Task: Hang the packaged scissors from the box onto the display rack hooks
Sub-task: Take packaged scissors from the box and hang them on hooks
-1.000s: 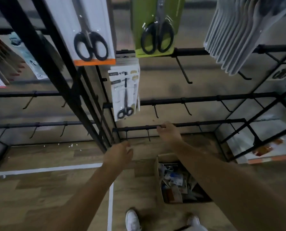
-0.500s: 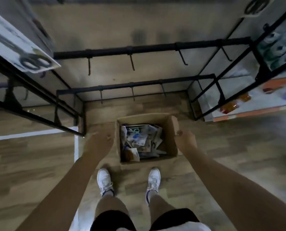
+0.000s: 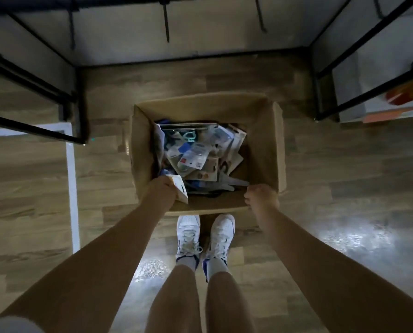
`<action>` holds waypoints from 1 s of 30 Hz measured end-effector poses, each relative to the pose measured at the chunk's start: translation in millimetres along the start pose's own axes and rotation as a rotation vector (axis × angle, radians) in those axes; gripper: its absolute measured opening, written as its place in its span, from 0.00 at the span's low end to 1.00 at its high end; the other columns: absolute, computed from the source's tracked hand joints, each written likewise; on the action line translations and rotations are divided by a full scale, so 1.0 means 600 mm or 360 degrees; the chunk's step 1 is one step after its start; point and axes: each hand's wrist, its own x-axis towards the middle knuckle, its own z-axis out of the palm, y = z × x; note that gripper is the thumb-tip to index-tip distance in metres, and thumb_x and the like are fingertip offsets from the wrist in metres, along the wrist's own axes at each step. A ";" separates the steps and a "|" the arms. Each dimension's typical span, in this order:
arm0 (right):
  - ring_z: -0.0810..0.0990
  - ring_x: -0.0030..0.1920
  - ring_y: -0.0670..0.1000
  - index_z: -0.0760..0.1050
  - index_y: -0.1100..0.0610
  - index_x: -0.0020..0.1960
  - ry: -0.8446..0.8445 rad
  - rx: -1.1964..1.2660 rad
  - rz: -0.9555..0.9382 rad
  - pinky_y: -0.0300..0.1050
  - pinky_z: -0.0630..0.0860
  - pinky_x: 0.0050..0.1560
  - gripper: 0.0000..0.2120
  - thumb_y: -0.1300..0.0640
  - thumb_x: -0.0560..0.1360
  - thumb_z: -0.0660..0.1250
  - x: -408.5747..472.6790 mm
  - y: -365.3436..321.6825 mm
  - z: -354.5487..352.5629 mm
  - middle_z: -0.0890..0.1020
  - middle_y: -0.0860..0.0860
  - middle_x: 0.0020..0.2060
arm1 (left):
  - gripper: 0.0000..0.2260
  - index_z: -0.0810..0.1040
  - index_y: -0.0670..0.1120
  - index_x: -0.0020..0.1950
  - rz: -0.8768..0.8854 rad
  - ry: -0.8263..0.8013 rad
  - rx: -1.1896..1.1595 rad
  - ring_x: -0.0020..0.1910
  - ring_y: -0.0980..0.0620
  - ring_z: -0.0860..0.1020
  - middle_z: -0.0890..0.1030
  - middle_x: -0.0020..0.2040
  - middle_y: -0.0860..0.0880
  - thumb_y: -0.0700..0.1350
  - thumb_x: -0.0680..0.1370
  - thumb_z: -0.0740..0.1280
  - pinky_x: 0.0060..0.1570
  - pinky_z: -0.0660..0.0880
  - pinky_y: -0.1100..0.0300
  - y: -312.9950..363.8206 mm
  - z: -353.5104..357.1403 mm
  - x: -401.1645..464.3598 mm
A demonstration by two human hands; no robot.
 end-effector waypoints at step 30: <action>0.78 0.56 0.51 0.76 0.60 0.59 -0.0743 0.0014 -0.0329 0.31 0.75 0.46 0.20 0.68 0.68 0.73 0.388 -0.011 0.222 0.80 0.52 0.53 | 0.30 0.59 0.52 0.75 0.0283 0.0183 0.0231 0.71 0.40 0.61 0.64 0.73 0.44 0.42 0.74 0.63 0.66 0.64 0.41 0.075 0.192 0.402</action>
